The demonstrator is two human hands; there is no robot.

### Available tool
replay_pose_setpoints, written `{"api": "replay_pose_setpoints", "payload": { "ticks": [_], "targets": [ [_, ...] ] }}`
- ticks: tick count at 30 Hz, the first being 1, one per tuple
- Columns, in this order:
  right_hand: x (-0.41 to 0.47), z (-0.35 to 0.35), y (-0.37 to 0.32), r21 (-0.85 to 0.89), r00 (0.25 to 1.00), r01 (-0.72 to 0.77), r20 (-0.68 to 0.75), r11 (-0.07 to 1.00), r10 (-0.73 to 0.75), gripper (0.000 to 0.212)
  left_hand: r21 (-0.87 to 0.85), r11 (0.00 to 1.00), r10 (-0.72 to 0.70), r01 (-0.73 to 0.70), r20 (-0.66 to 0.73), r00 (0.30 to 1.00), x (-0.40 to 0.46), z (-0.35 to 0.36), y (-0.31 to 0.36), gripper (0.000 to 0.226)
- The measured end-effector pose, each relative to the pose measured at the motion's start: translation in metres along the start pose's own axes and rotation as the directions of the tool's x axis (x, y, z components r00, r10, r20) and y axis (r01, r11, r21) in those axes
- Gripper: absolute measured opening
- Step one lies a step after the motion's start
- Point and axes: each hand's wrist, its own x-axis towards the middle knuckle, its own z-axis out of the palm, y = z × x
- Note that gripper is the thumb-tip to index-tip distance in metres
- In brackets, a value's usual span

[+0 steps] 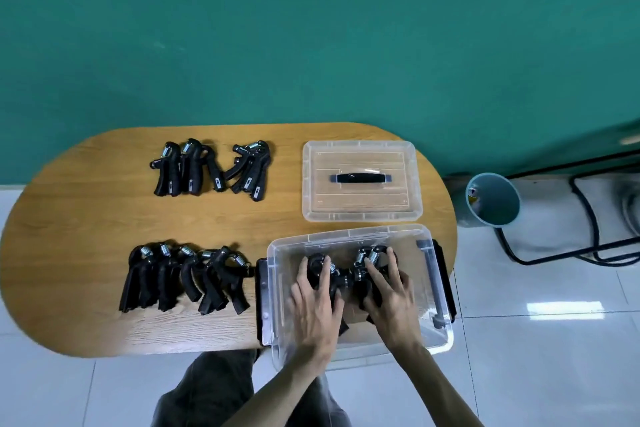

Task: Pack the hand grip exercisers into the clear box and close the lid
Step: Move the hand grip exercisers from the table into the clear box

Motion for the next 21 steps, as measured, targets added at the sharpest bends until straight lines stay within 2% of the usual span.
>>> {"api": "replay_pose_setpoints", "payload": {
  "ticks": [5,13,21],
  "targets": [
    [0.019,0.016,0.018,0.013,0.996,0.021,0.091,1.0,-0.022,0.071,0.13,0.991,0.009,-0.014,0.038,0.999,0.011,0.029,-0.013,0.077],
    [0.031,0.035,0.047,0.0,0.973,0.006,0.23,1.0,-0.006,0.074,0.151,0.979,-0.147,0.138,0.048,0.988,0.029,0.056,-0.009,0.067],
    [0.038,0.043,0.055,0.029,0.972,0.031,0.232,0.999,-0.037,0.07,0.182,0.969,-0.18,0.168,0.051,0.982,0.04,0.063,-0.011,0.067]
  ]
}}
